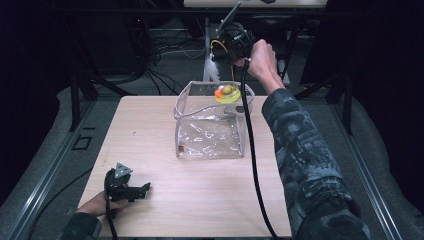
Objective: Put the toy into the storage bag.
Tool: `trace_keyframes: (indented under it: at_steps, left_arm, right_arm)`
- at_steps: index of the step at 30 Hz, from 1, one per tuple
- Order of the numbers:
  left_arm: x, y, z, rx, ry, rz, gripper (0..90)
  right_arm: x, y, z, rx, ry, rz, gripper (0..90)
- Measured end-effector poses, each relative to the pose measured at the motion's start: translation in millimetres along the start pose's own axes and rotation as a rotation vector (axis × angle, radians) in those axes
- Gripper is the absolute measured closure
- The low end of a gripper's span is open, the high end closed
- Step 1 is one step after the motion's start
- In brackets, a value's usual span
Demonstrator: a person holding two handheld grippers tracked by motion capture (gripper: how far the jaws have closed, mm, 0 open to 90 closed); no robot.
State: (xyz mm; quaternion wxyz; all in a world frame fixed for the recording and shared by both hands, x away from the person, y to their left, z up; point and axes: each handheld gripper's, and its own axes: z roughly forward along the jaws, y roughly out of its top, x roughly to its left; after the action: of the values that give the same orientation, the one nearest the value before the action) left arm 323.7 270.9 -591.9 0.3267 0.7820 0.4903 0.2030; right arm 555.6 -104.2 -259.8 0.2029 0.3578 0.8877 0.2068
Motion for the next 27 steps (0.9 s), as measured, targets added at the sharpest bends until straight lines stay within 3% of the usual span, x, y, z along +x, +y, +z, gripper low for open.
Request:
trace_keyframes:
  at_steps: [27]
  left_arm:
    - [-0.2,-0.2,-0.5,0.002,-0.005,0.006,0.1]
  right_arm:
    - [6.3,-41.1,43.1,0.077,0.098,0.027,88.5]
